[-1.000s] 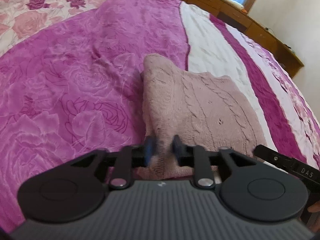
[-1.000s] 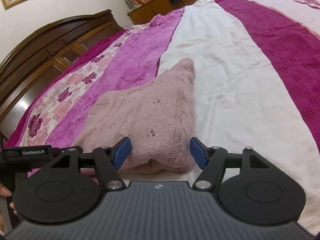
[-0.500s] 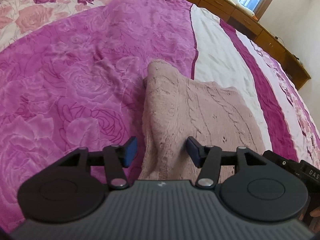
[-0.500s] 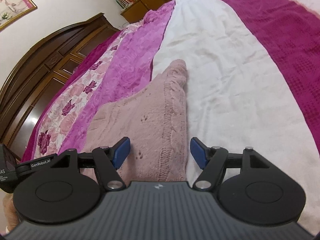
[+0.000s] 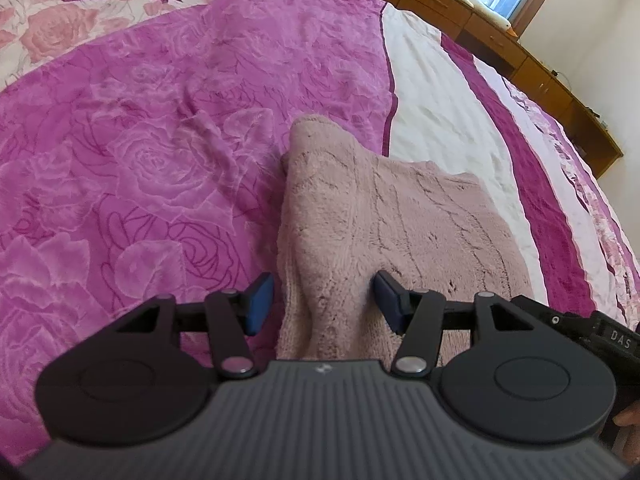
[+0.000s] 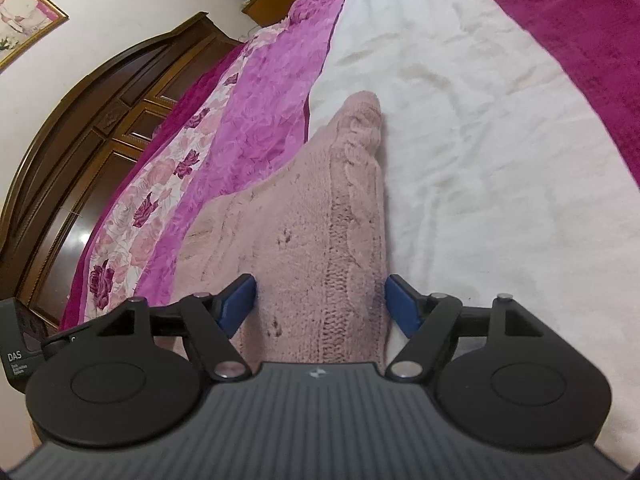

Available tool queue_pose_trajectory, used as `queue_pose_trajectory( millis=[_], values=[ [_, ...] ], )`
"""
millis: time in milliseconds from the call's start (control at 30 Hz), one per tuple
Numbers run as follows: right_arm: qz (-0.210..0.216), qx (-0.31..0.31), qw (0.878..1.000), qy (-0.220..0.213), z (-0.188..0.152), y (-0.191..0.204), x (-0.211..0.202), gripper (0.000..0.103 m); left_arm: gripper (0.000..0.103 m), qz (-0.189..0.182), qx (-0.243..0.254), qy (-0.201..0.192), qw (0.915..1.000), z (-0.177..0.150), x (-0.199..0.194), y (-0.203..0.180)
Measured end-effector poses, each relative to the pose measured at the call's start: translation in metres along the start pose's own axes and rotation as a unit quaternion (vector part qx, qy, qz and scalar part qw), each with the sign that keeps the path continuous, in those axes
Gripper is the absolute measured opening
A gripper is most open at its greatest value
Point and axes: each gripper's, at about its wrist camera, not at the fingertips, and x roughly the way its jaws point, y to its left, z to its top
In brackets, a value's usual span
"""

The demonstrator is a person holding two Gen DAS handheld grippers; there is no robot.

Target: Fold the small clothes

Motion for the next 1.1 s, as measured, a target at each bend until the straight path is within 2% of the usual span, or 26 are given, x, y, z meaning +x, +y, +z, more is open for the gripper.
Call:
queue_pose_trajectory(
  millis=[300, 433, 567, 600, 733, 900, 1100],
  values=[
    [0.027, 0.034, 0.999, 0.017, 0.002, -0.013, 0.022, 0.078, 0.058, -0.022, -0.018, 0.005, 0.9996, -0.001, 0.009, 0.005],
    [0.034, 0.041, 0.998, 0.020, 0.005, -0.015, 0.029, 0.078, 0.059, -0.040, -0.043, 0.012, 0.9982, -0.002, 0.017, 0.011],
    [0.037, 0.047, 0.998, 0.021, 0.011, -0.014, 0.038, 0.075, 0.058, -0.074, -0.083, 0.016, 0.9936, -0.004, 0.024, 0.022],
    [0.036, 0.044, 0.998, 0.021, 0.013, -0.013, 0.040, 0.070, 0.057, -0.079, -0.085, 0.015, 0.9931, -0.004, 0.024, 0.023],
    [0.035, 0.039, 0.998, 0.022, 0.018, -0.006, 0.041, 0.055, 0.041, -0.096, -0.078, 0.007, 0.9923, -0.004, 0.023, 0.023],
    [0.034, 0.041, 0.999, 0.001, 0.024, 0.005, 0.024, 0.050, 0.035, -0.114, -0.086, -0.005, 0.9897, -0.002, 0.014, 0.019],
    [0.047, 0.046, 0.998, -0.019, 0.037, 0.022, -0.013, 0.050, 0.034, -0.141, -0.091, -0.008, 0.9858, -0.002, 0.002, 0.000]
  ],
)
